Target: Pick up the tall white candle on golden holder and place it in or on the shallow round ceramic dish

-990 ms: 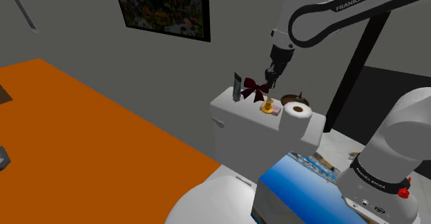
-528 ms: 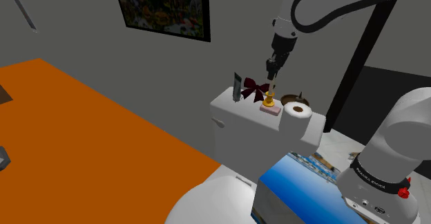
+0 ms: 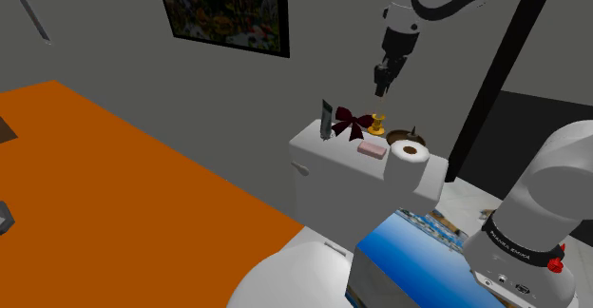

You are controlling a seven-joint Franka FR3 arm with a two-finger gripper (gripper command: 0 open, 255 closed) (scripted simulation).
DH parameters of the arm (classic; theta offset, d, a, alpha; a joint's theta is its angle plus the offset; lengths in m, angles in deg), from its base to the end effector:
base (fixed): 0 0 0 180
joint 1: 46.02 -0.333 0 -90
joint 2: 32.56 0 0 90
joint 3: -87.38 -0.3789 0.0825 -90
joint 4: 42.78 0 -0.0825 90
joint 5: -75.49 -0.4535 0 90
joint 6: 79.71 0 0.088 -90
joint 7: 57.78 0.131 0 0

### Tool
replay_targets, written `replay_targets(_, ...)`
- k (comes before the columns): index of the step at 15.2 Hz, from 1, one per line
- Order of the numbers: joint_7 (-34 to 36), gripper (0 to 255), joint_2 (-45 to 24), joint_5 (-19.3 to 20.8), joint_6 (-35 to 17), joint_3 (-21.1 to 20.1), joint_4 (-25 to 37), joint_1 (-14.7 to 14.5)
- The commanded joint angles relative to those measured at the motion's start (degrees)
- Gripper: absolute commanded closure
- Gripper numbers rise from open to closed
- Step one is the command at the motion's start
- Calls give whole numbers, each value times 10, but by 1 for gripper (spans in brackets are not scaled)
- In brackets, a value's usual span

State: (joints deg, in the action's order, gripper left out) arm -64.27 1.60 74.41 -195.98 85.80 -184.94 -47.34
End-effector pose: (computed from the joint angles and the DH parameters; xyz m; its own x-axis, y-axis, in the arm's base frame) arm 0.4176 0.0235 0.5141 0.9780 0.1519 0.1431 0.1515 -0.9884 0.0138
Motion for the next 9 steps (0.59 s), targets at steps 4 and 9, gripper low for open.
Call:
replay_targets(4,-61,255,24,22,41,51,16,25)
replay_targets(9,-127,255,33,46,81,106,48,51)
